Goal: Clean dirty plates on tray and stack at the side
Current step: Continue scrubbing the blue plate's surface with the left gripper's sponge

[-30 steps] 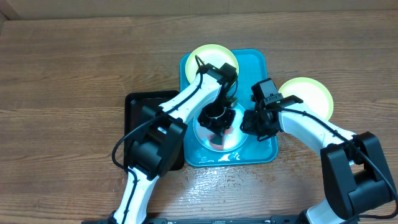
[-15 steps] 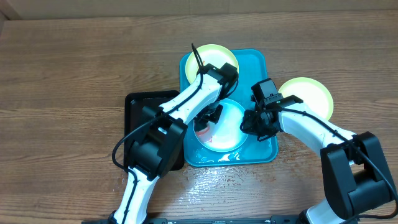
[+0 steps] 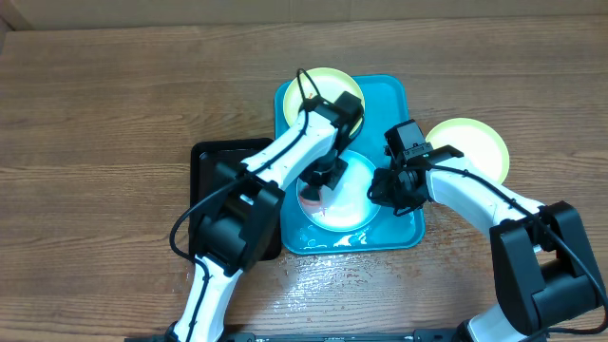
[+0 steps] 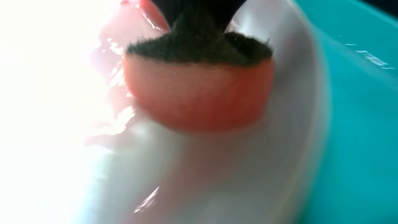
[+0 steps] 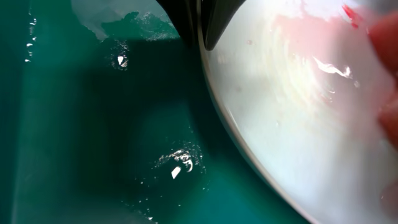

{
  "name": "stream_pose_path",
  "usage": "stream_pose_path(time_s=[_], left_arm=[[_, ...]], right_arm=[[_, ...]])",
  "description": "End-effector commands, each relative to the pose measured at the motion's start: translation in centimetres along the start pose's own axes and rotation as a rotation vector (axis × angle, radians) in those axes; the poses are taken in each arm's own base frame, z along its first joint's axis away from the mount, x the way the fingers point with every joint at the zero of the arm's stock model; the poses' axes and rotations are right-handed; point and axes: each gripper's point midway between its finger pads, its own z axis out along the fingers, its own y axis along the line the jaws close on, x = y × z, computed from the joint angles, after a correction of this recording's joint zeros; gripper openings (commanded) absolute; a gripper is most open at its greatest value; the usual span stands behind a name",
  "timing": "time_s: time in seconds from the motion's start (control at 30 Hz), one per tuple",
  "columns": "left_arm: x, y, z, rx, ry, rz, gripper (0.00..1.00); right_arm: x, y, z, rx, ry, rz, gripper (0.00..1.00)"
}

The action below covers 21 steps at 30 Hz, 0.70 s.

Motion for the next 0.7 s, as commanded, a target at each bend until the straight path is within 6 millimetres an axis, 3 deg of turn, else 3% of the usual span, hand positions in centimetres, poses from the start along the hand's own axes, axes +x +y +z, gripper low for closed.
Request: stream_pose_path(time_s=[0.0,0.2,0.47,0.53,0.67], left_arm=[[1.7,-5.3,0.8,0.125,0.063,0.149,0.04],[2.4,-6.7,0.8,0.12,0.08,0.198,0.04],[2.4,-6.2,0.8,0.121,0.085,0.146,0.04],[1.7,-4.7,0.9,0.046,0.061,0.081,0.04],[0.8,0.2,0.7,-0.194,0.003,-0.186,0.04]], right_arm=[[0.1,-1.1,0.4,0.053,0.0,0.001,0.04],[0.1,-1.1,0.4,0.053,0.0,0.001,0.04],[0.1,-1.1,0.4,0.053,0.0,0.001,0.04],[0.1,-1.1,0.4,0.053,0.0,0.001,0.04],[0.1,-1.1,0.4,0.052,0.0,0.001,0.04]])
